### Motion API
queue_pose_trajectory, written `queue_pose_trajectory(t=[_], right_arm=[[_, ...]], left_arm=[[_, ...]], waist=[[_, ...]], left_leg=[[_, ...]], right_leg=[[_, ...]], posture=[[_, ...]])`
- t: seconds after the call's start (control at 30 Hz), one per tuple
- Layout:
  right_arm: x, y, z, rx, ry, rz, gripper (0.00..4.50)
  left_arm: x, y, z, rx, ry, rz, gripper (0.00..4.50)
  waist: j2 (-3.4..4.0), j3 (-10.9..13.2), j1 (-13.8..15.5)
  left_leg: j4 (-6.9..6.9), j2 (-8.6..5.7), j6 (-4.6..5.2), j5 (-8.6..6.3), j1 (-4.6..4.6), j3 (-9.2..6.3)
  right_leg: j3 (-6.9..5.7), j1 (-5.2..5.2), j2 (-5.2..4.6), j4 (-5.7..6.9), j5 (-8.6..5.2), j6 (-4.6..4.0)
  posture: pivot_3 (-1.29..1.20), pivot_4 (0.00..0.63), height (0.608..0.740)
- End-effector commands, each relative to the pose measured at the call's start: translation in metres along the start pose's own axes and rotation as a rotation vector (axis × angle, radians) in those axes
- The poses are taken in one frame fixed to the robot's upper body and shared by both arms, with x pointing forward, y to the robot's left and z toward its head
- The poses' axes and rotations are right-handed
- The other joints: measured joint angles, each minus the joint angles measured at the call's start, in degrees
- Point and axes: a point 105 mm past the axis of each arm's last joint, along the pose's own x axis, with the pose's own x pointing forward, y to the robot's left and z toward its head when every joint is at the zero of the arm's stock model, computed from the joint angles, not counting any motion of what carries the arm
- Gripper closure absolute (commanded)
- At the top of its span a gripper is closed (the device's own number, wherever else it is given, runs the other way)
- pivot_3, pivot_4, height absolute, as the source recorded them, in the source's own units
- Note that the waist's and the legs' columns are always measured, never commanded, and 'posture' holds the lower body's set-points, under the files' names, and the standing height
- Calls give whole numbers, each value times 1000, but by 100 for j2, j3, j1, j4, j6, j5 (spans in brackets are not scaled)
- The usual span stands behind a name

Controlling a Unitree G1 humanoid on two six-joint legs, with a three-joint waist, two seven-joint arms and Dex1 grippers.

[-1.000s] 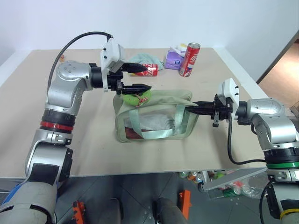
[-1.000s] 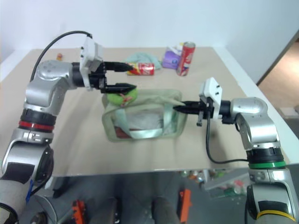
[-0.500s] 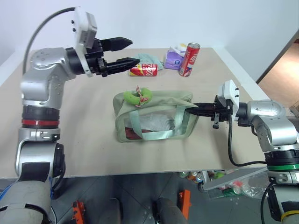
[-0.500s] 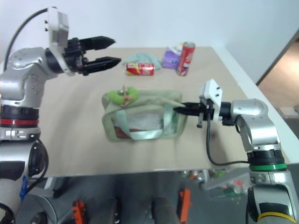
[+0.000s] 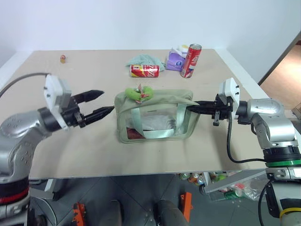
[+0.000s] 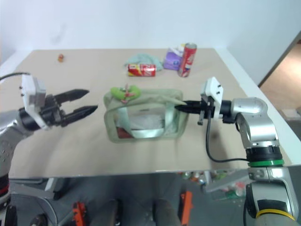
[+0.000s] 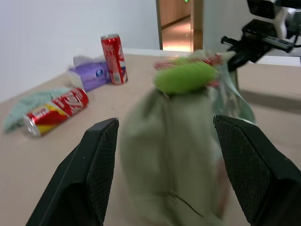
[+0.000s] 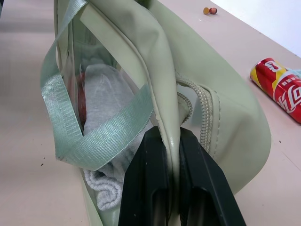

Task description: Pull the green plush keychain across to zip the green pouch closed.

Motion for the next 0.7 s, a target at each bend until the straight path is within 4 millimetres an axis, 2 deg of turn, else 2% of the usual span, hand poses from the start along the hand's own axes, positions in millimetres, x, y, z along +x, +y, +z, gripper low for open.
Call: queue_pose_trajectory(t=[0.03,0.2,0.5,0.63,0.7], right_arm=[[-1,-5,12,-50,-16,-7,4500],[-1,-5,14,-53,-15,-7,4500],[-5,-1,15,-49,-9,-15,4500],[-9,1,15,-45,-4,-26,4500],[-10,1,15,-43,-1,-30,4500]], left_arm=[[2,-13,-4,-1,-16,24,1165],[7,-6,-18,-36,-11,90,1165],[20,-4,-24,-48,-25,65,1165],[28,-5,-24,-60,-39,37,2086],[30,-4,-24,-58,-39,37,2827]], waist=[[0,0,2],[0,0,6],[0,0,4],[0,0,7],[0,0,7]], left_leg=[[0,0,0,0,1,2],[2,0,0,0,3,3],[-2,0,-1,-1,1,16],[-2,0,-1,-1,1,16],[-2,-1,-1,-1,1,16]], right_leg=[[2,-1,0,0,0,0],[5,-1,3,0,5,-7],[14,-7,4,-1,3,-1],[14,-8,3,-1,3,-1],[14,-7,3,-1,3,-1]], posture=[[0,150,740],[0,150,740],[0,150,740],[0,150,740],[0,150,740]])
